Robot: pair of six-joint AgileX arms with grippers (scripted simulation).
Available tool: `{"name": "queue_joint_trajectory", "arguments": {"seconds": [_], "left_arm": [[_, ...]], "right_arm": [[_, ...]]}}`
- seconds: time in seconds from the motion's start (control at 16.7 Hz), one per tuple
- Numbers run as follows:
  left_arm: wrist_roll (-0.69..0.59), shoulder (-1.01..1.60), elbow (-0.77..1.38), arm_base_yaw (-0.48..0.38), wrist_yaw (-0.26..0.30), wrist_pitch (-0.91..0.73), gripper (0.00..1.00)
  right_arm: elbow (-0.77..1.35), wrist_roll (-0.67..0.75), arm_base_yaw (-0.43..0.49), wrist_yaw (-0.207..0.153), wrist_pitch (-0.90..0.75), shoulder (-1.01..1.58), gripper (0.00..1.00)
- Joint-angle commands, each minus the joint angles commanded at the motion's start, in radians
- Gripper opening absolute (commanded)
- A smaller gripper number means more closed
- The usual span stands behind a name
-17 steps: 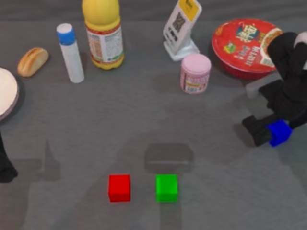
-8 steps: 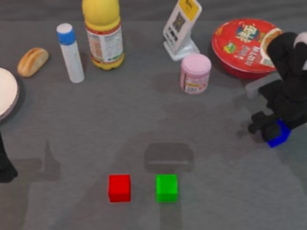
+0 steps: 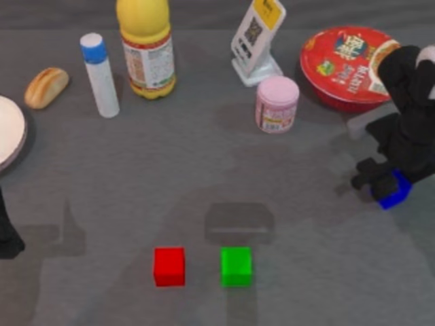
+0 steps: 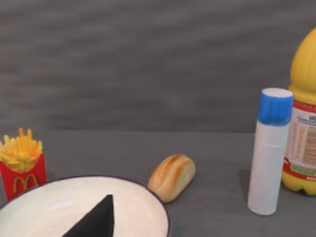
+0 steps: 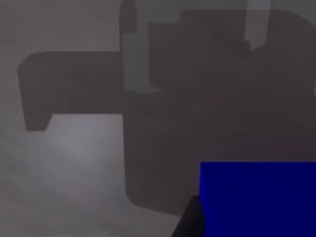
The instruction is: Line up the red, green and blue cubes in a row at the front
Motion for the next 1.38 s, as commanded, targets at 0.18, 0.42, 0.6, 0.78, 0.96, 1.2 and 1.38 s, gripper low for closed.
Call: {"name": "queue_joint_trajectory", "arguments": {"seconds": [0.18,0.42,0.6,0.78,0.96,1.2,1.38], "left_arm": [[0.000,0.000,0.000,0.000,0.000,0.000,1.00],[0.000,0.000,0.000,0.000,0.000,0.000,1.00],[0.000,0.000,0.000,0.000,0.000,0.000,1.00],[0.000,0.000,0.000,0.000,0.000,0.000,1.00],[0.000,0.000,0.000,0.000,0.000,0.000,1.00],[0.000,0.000,0.000,0.000,0.000,0.000,1.00],[0.000,0.000,0.000,0.000,0.000,0.000,1.00]], "right_arm": [[0.004,0.004,-0.002,-0.004,-0.007,-0.016,0.00],[0.055,0.003,0.001,-0.004,-0.083,-0.044,0.00],[0.119,0.002,0.005,-0.004,-0.209,-0.090,0.00],[0.148,0.001,0.007,-0.004,-0.253,-0.118,0.00],[0.146,0.002,0.002,-0.005,-0.250,-0.114,0.00],[0.137,0.071,0.045,-0.004,-0.255,-0.124,0.00],[0.108,0.226,0.129,-0.001,-0.260,-0.153,0.00]]}}
